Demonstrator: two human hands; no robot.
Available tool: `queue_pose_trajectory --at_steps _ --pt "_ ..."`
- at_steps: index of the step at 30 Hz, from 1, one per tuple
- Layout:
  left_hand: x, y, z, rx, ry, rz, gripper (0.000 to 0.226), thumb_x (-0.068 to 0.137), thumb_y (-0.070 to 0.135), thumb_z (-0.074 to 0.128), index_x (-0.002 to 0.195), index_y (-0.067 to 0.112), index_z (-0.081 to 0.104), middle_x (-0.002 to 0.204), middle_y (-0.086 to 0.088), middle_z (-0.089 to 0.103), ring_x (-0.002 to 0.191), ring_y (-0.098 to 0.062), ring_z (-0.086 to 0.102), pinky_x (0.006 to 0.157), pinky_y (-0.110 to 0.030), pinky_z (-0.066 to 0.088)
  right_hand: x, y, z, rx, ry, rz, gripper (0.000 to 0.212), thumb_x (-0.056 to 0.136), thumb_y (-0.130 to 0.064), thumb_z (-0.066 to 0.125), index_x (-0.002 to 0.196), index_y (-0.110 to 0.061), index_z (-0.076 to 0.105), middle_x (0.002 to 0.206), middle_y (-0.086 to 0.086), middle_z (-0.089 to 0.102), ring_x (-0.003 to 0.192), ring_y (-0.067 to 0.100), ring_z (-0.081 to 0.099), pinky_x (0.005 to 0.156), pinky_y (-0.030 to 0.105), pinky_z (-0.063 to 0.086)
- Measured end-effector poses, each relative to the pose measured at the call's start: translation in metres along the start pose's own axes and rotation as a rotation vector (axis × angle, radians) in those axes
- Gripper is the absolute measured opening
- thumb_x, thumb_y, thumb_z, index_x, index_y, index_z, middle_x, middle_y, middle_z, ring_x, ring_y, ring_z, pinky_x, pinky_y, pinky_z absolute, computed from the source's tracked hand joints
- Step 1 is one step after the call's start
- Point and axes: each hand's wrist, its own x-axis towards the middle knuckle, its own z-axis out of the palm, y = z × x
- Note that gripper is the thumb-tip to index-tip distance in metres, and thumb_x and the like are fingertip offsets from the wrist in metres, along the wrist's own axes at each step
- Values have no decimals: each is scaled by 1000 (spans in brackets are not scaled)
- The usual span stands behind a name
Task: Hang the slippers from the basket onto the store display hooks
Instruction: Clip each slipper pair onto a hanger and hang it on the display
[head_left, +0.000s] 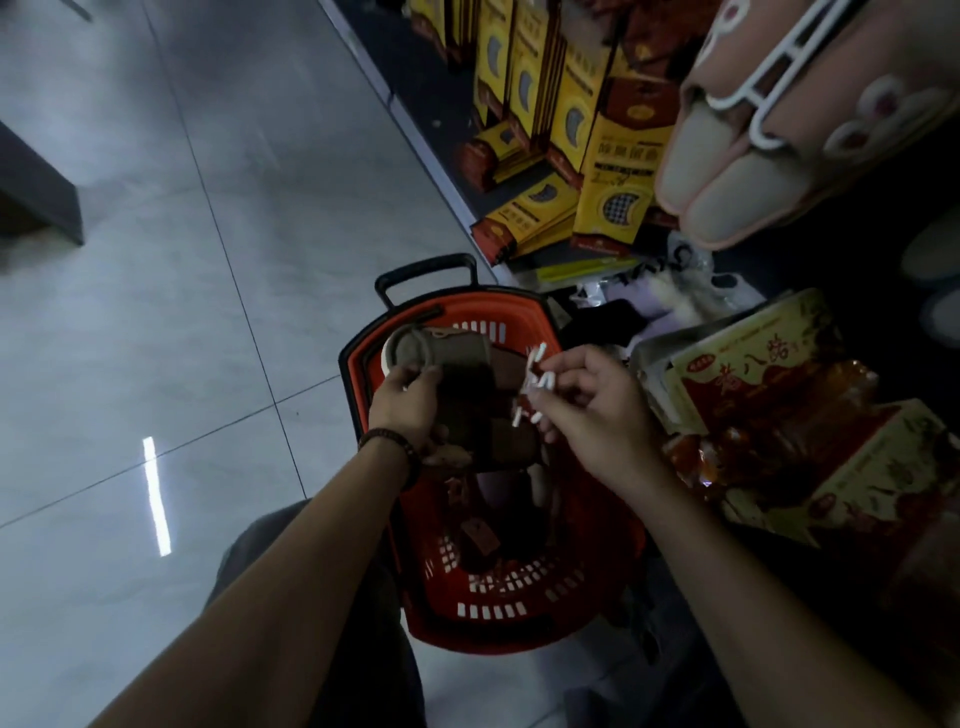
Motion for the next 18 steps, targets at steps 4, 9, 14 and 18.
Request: queue_pose_trajectory --at_steps 4,9,14,18 --pt "-13 3 7 -93 -10 14 20 94 50 66 102 31 66 101 -3 72 79 -26 71 56 -31 54 1 12 26 -66 -25 -51 30 87 -26 80 111 -33 62 94 -1 73 77 14 73 72 38 59" --pt "-33 1 17 -78 -35 118 24 95 54 63 102 31 65 97 3 71 78 -16 70 59 -31 60 14 24 43 -141 -11 -96 37 88 -29 82 115 -28 57 94 -9 69 92 7 69 83 27 55" --pt "-24 0 11 -46 -42 119 30 96 53 63 108 26 68 96 6 73 78 -10 69 58 -22 50 29 30 60 -180 -105 -107 21 94 -40 73 109 -39 58 108 -23 66 112 0 66 95 39 59" --pt "-11 -6 10 42 28 174 19 95 42 69 99 23 67 88 0 74 73 -16 71 60 -27 57 31 34 69 -187 -226 -57 16 104 -26 58 116 -36 61 113 -21 73 110 -1 69 96 41 60"
